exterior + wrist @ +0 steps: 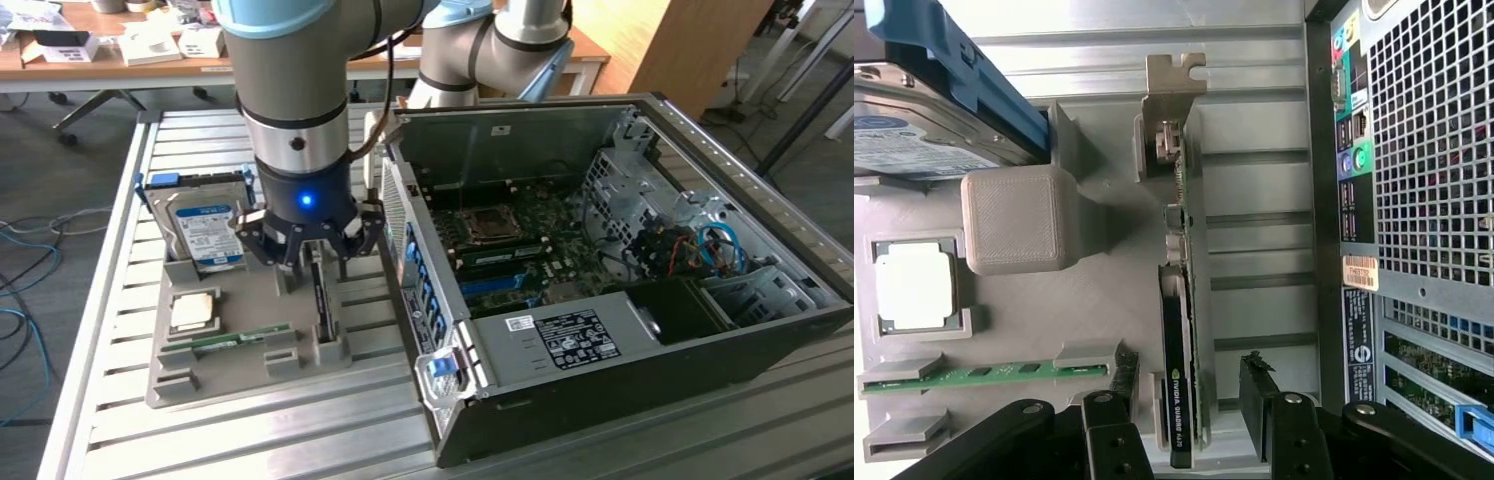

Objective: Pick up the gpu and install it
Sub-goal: 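Pick up the gpu and move the gpu toward the slot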

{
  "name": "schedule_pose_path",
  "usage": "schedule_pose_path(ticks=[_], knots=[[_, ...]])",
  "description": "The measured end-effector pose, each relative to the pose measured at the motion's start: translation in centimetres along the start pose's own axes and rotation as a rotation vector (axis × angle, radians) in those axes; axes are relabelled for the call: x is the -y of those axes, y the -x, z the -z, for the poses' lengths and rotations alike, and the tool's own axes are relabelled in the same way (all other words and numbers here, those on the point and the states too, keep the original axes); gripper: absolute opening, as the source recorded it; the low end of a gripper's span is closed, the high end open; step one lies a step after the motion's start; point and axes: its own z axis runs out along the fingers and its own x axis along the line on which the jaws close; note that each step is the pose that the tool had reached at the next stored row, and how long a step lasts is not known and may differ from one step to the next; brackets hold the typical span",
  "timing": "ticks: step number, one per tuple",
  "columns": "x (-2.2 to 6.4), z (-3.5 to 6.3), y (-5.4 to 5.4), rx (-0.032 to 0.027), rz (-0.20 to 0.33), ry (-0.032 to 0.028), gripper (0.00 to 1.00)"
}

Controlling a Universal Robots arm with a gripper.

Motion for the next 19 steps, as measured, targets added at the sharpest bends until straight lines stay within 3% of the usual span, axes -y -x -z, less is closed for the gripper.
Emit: schedule_pose_path(ticks=[19], knots=[[0.00, -0.54, 0.24, 0.0002, 0.000, 0.0002, 0.53]])
